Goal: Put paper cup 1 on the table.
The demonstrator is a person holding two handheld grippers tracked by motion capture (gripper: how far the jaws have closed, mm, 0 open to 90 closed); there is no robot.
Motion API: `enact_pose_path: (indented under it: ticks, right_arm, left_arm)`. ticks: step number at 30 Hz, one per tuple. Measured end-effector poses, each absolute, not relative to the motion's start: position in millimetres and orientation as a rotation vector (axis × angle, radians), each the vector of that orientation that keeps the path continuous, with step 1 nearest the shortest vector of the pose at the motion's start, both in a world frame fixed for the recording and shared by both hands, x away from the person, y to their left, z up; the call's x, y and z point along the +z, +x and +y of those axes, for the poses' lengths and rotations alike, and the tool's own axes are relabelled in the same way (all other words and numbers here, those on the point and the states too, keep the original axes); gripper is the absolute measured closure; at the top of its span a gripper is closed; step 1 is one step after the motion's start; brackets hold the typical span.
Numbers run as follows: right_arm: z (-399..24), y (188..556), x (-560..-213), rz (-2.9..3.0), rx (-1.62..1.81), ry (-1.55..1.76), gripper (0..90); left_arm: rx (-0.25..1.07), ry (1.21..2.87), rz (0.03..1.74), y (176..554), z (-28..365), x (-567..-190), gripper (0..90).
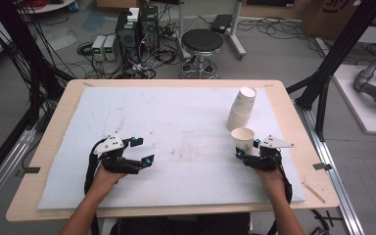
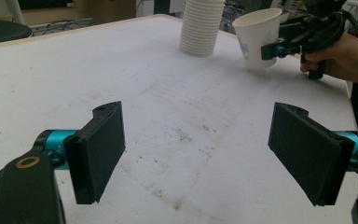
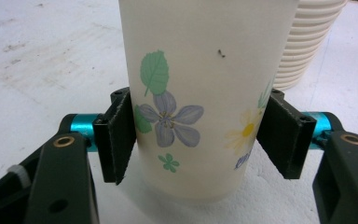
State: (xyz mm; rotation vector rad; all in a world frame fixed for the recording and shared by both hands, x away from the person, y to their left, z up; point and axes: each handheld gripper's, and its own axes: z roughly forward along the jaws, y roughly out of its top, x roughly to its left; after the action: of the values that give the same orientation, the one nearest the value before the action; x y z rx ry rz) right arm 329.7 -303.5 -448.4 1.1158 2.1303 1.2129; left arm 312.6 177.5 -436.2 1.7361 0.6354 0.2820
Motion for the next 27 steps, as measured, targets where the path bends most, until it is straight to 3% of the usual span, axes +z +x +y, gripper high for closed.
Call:
enact_pose_path:
  ticks: [17,20,22,27]
  right_arm:
    - [-309,322,-447,2.234,1.080,1.092,33.0]
    - [-311,320,-448,2.243,1.082,1.118,30.0]
    - [-312,320,-448,2.239,1.108,1.144,22.1]
    - [-319,311,-439,2.215,1.161,1.131,20.0]
  left_arm:
    - [0.276,1.747,0.632,312,177,-437,18.6]
    - [0.277,1.741,0.639,312,176,-437,18.6]
    - [0.287,1.743,0.639,312,177,-437,18.6]
    - [0.294,1.740,0.663,313,178,-437,18.1]
